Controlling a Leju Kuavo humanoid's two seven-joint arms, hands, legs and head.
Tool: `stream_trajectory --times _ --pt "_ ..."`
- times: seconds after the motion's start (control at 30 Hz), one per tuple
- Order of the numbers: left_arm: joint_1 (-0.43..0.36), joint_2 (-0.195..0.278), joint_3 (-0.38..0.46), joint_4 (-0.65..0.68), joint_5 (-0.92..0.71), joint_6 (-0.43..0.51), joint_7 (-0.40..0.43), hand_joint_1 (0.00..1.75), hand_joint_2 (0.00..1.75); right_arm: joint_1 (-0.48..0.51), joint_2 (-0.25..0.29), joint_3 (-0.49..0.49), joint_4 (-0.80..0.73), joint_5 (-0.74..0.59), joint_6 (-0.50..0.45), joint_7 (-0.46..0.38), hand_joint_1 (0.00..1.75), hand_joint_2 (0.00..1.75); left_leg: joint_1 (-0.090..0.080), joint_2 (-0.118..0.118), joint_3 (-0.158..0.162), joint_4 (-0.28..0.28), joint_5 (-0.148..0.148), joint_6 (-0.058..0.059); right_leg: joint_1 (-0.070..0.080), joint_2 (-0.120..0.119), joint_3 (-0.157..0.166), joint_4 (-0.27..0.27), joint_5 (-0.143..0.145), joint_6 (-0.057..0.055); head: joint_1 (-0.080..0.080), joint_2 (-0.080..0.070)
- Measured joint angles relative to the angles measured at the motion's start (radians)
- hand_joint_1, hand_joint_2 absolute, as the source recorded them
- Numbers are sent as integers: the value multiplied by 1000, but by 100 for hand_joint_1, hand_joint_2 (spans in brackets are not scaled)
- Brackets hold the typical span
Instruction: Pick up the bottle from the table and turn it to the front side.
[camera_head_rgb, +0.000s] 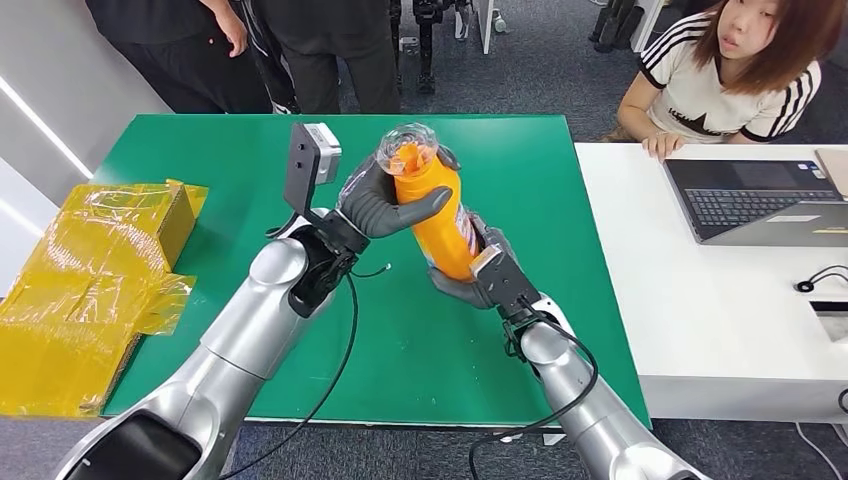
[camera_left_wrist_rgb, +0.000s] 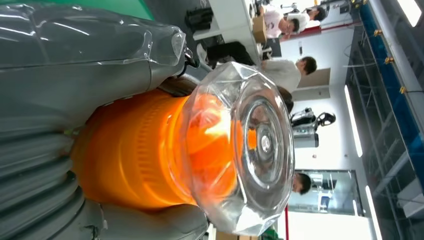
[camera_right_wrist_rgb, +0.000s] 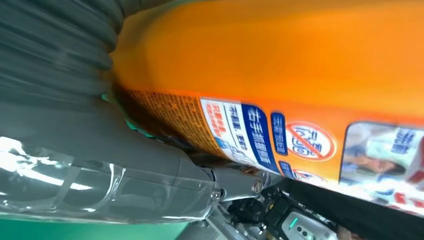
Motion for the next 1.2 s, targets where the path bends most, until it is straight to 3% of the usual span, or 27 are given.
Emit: stream_trajectory --times 0.33,0.8,1.2 --pt "4 1 1 15 -8 -4 -20 175 175 25 -3 -40 -23 -13 5 -5 0 175 0 0 0 0 0 0 0 0 0 0 0 0 0 0" --pt "12 52 21 65 -39 6 -32 175 175 258 -88 -131 -300 -48 -9 -22 0 175 0 0 0 0 0 0 0 0 0 0 0 0 0 0" --pt "6 74 22 70 -145 112 -34 175 175 405 -139 -176 -529 -15 -52 -2 0 175 0 0 -1 0 -1 0 0 0 0 0 0 0 0 0"
